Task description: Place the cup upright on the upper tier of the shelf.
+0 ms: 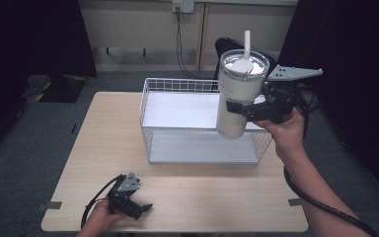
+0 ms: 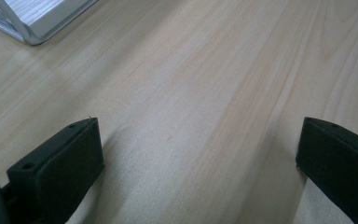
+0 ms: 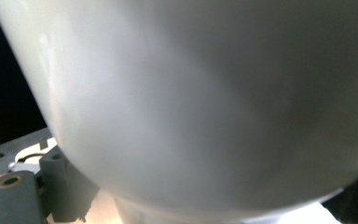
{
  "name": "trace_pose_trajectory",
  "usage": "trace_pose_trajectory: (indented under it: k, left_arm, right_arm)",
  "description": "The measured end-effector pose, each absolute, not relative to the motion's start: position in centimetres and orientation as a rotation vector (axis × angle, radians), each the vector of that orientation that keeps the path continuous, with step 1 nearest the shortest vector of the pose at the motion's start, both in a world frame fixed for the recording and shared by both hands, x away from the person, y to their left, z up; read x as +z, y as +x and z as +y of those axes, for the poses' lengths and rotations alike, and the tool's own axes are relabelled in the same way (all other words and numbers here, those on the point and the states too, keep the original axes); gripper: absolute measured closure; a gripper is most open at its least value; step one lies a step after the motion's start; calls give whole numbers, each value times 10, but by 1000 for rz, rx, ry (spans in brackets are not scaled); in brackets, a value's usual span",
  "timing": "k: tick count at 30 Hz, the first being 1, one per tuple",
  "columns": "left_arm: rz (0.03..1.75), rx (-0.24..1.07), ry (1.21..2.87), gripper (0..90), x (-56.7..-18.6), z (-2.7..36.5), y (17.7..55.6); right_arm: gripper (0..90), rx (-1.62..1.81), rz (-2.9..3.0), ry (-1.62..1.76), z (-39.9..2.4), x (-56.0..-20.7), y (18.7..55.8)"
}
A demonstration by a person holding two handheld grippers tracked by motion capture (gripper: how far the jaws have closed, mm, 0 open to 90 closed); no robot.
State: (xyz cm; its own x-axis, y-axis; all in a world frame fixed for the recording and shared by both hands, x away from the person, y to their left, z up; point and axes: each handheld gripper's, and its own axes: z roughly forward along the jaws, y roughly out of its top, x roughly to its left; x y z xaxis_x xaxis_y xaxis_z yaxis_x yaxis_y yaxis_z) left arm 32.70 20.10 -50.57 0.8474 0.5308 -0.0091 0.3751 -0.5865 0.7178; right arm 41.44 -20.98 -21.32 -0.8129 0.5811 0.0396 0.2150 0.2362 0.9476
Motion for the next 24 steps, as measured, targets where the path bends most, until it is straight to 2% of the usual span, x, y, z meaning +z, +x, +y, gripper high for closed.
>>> trace_pose_trajectory:
  k: [24]
  left_arm:
    - [655, 260, 2266, 0, -505, 201, 327]
  right_arm:
    - [96, 1508, 2123, 829, -201, -220, 463]
